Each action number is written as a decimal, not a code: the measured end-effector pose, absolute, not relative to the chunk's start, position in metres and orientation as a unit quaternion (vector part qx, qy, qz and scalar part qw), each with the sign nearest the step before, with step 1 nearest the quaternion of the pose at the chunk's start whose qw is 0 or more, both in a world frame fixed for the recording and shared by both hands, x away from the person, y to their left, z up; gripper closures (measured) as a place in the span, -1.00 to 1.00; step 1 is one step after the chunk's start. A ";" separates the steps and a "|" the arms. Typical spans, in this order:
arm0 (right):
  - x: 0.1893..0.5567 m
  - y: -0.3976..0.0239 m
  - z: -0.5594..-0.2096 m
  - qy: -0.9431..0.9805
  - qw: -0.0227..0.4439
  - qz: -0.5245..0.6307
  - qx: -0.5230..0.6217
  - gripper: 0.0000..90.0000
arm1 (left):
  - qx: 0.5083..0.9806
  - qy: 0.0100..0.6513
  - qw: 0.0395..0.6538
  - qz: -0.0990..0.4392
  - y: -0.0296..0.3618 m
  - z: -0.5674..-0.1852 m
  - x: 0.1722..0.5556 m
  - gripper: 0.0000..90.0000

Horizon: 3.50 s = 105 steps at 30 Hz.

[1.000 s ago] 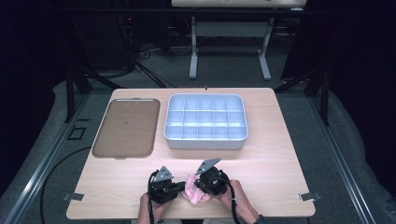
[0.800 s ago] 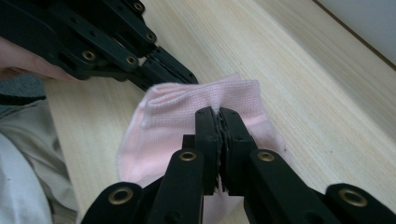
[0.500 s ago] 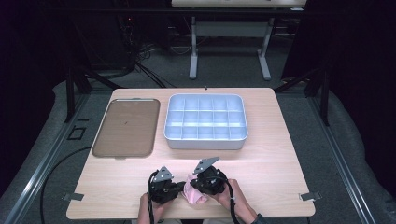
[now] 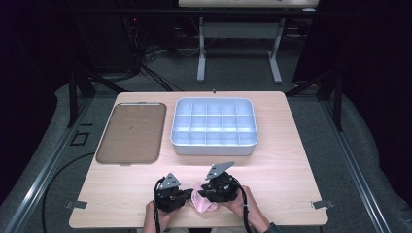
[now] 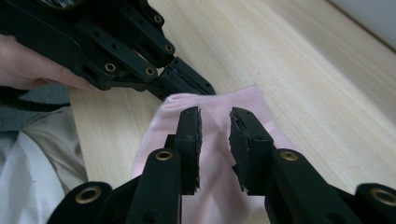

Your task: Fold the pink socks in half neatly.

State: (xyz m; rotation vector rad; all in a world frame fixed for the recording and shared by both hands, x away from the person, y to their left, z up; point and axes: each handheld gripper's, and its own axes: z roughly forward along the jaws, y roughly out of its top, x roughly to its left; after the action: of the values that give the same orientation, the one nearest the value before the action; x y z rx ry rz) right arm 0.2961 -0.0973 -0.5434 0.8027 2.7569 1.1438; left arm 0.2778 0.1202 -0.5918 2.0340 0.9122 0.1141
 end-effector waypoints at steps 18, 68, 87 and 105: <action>0.290 -0.110 -0.559 0.896 0.066 0.318 0.303 0.28 | 0.819 0.365 0.440 0.045 0.120 -0.591 0.278 0.89; 0.285 -0.128 -0.568 0.872 0.024 0.334 0.356 0.19 | 0.847 0.302 0.431 0.079 0.109 -0.582 0.266 1.00; 0.291 -0.137 -0.578 0.846 -0.053 0.374 0.376 0.84 | 0.844 0.306 0.434 0.078 0.110 -0.582 0.266 1.00; 0.286 -0.143 -0.565 0.833 -0.049 0.404 0.375 0.92 | 0.840 0.313 0.437 0.073 0.107 -0.582 0.266 1.00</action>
State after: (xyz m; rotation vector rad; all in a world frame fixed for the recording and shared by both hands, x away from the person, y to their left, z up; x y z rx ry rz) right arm 0.2856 -0.1432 -0.5650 1.2175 2.7010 1.3122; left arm 0.2664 0.1075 -0.5824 2.0899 0.7794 0.1824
